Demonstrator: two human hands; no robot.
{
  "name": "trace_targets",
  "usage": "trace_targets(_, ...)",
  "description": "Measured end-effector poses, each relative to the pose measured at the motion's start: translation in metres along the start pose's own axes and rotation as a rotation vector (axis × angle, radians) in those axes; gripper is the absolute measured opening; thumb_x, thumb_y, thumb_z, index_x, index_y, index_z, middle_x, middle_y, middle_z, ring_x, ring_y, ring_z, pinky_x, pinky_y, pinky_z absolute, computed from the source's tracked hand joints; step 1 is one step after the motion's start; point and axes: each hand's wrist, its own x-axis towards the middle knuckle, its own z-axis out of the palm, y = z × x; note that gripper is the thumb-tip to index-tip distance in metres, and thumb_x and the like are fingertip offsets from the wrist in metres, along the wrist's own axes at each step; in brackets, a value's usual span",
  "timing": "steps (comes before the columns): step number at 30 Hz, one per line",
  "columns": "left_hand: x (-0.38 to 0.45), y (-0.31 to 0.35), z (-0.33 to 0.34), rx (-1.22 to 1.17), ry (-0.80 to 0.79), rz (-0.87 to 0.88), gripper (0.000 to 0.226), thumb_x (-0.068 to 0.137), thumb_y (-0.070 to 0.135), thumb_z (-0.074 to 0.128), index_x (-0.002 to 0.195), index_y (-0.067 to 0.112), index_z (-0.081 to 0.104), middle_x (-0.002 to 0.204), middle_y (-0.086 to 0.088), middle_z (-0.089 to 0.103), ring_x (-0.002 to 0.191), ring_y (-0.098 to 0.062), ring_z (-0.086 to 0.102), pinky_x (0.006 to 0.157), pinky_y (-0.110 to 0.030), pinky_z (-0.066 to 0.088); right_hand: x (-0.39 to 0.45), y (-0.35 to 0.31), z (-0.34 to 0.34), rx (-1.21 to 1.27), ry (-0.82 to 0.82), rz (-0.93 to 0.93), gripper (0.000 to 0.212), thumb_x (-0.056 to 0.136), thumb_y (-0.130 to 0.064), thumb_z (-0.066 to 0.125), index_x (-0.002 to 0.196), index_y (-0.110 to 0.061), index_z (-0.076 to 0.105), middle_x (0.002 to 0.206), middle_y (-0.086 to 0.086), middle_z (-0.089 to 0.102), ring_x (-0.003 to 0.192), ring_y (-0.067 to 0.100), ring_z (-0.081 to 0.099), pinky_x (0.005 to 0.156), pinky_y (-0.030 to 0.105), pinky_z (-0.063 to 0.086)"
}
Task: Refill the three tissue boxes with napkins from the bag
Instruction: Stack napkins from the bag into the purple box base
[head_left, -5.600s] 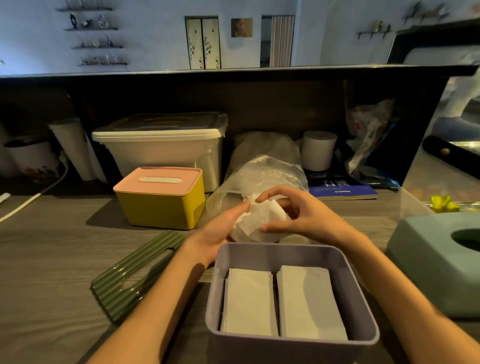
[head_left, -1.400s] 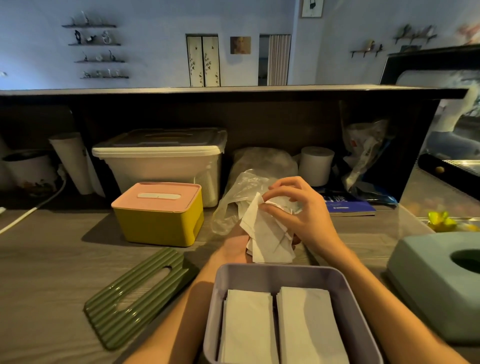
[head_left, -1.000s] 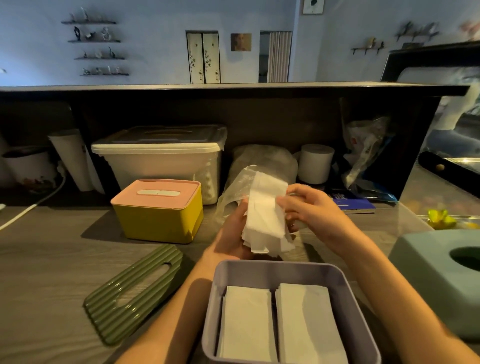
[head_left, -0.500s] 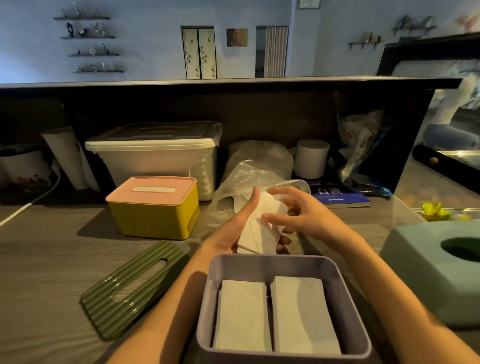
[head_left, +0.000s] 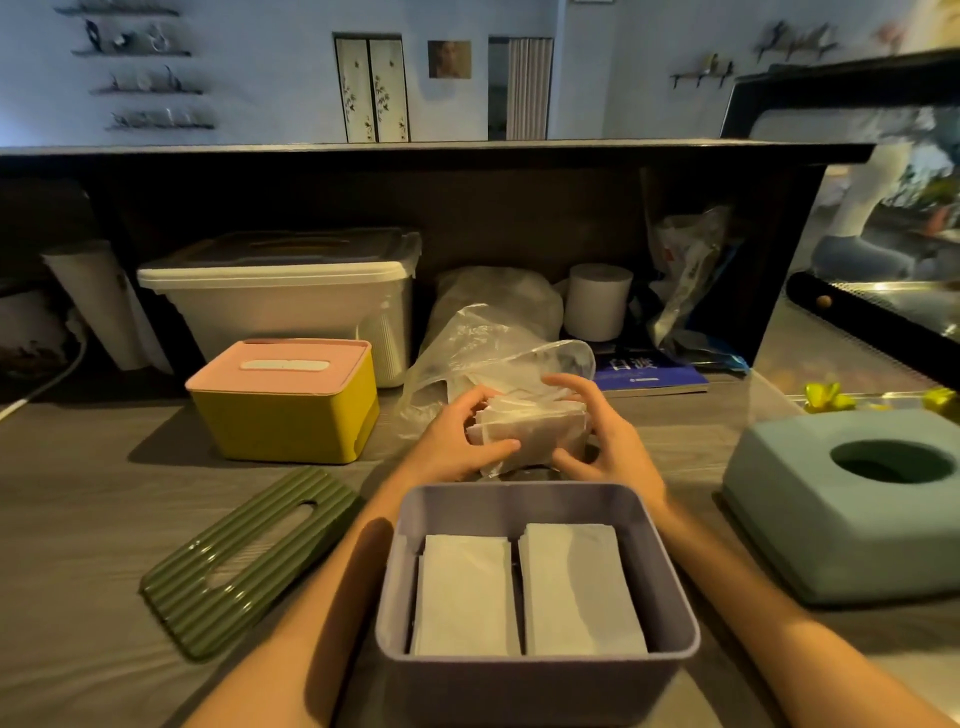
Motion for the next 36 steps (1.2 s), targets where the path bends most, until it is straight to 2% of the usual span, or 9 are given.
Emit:
trace_targets(3,-0.003,0.007,0.011,-0.062,0.07,-0.051,0.028,0.088,0.05,0.07,0.11,0.034,0.062,0.115,0.008,0.064,0.108,-0.003,0.058,0.083,-0.013,0.045,0.003,0.004,0.003,-0.207,-0.038,-0.121,0.078,0.082,-0.017,0.064,0.151,-0.042,0.039,0.142,-0.007,0.045,0.12,0.005,0.05,0.097,0.007,0.04)
trace_targets(10,0.004,0.009,0.025,-0.126,0.281,-0.071,0.021,0.099,0.037,0.061,0.106,0.017,0.06,0.101,0.005,0.06,0.094,-0.007,0.054,0.074,-0.007,0.039,0.006,0.012,0.009,-0.361,-0.009,-0.118,0.09,0.08,-0.013,0.068,0.154,-0.047,0.029,0.151,-0.004,0.031,0.114,0.005,0.042,0.091,0.018,0.046)
trace_targets(14,0.009,0.008,0.026,-0.249,0.275,-0.088,0.009,0.101,0.022,0.058,0.107,0.016,0.059,0.107,0.002,0.061,0.101,-0.011,0.056,0.077,-0.012,0.041,0.007,0.014,0.01,-0.437,-0.063,-0.141,0.081,0.079,-0.024,0.065,0.149,-0.049,0.034,0.151,0.002,0.031,0.116,0.028,0.053,0.095,0.036,0.051)
trace_targets(17,0.01,0.01,0.028,-0.371,0.28,-0.145,0.009,0.1,0.014,0.055,0.104,0.018,0.062,0.105,-0.001,0.062,0.098,-0.015,0.058,0.079,-0.019,0.046,0.003,0.012,0.015,-0.287,0.018,-0.047,0.076,0.084,-0.017,0.073,0.149,-0.038,0.041,0.153,-0.002,0.031,0.122,0.015,0.047,0.088,0.005,0.041)
trace_targets(20,0.01,0.016,0.03,-0.434,0.276,-0.213,0.012,0.102,0.025,0.055,0.107,0.018,0.064,0.109,0.001,0.063,0.099,-0.012,0.058,0.08,-0.021,0.045,0.004,0.007,0.019,-0.081,0.058,0.05,0.076,0.086,-0.013,0.072,0.149,-0.04,0.039,0.15,-0.003,0.038,0.124,0.002,0.041,0.085,-0.003,0.034)
trace_targets(24,0.007,0.013,0.021,-0.262,0.27,-0.089,0.021,0.096,0.014,0.064,0.116,0.017,0.058,0.114,0.001,0.06,0.099,-0.004,0.056,0.075,-0.006,0.042,0.003,0.005,0.018,-0.02,0.022,0.018,0.076,0.087,-0.002,0.066,0.148,-0.039,0.042,0.143,-0.004,0.049,0.104,0.012,0.057,0.086,0.005,0.044)
trace_targets(28,0.002,0.018,-0.001,-0.136,0.143,0.027,0.024,0.079,0.016,0.062,0.1,0.027,0.057,0.111,-0.001,0.061,0.102,-0.004,0.058,0.081,-0.012,0.045,0.005,0.009,0.016,-0.046,-0.001,-0.001,0.077,0.088,0.003,0.064,0.15,-0.036,0.041,0.145,-0.008,0.051,0.086,0.015,0.061,0.079,0.026,0.054)
trace_targets(33,0.001,0.011,-0.014,0.242,-0.053,0.116,0.02,0.088,0.013,0.069,0.099,0.029,0.071,0.12,0.013,0.056,0.121,-0.008,0.05,0.097,-0.028,0.047,0.005,0.01,0.013,-0.089,-0.011,-0.008,0.078,0.087,0.005,0.067,0.151,-0.029,0.041,0.144,-0.002,0.052,0.071,0.006,0.057,0.069,0.012,0.047)
trace_targets(36,0.001,0.012,-0.015,0.206,-0.021,0.096,0.019,0.092,0.016,0.067,0.101,0.032,0.072,0.121,0.01,0.058,0.115,0.0,0.052,0.098,-0.024,0.044,0.006,0.009,0.012,-0.107,0.002,-0.003,0.078,0.088,0.005,0.069,0.149,-0.034,0.04,0.145,-0.001,0.052,0.091,0.015,0.062,0.076,0.006,0.047)
